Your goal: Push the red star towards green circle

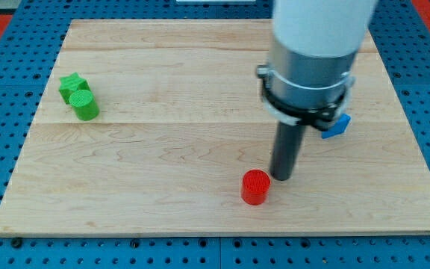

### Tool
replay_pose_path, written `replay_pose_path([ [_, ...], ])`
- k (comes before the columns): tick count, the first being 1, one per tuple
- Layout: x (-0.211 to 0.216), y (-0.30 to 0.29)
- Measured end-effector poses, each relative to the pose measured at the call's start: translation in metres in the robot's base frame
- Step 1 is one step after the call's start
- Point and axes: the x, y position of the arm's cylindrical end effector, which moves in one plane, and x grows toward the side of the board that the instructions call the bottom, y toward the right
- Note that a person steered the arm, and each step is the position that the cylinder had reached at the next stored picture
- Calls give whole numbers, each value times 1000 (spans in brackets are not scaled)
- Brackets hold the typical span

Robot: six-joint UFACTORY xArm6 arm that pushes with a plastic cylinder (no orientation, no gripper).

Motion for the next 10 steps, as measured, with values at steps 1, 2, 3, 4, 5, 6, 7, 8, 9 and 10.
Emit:
replay_pose_path([
  [1,31,30],
  [2,37,-34],
  [3,28,-68],
  [4,-37,-21],
  [5,-33,114],
  [6,-58,186],
  [7,-138,171],
  [8,-167,94],
  [9,-174,28],
  [10,-217,46],
])
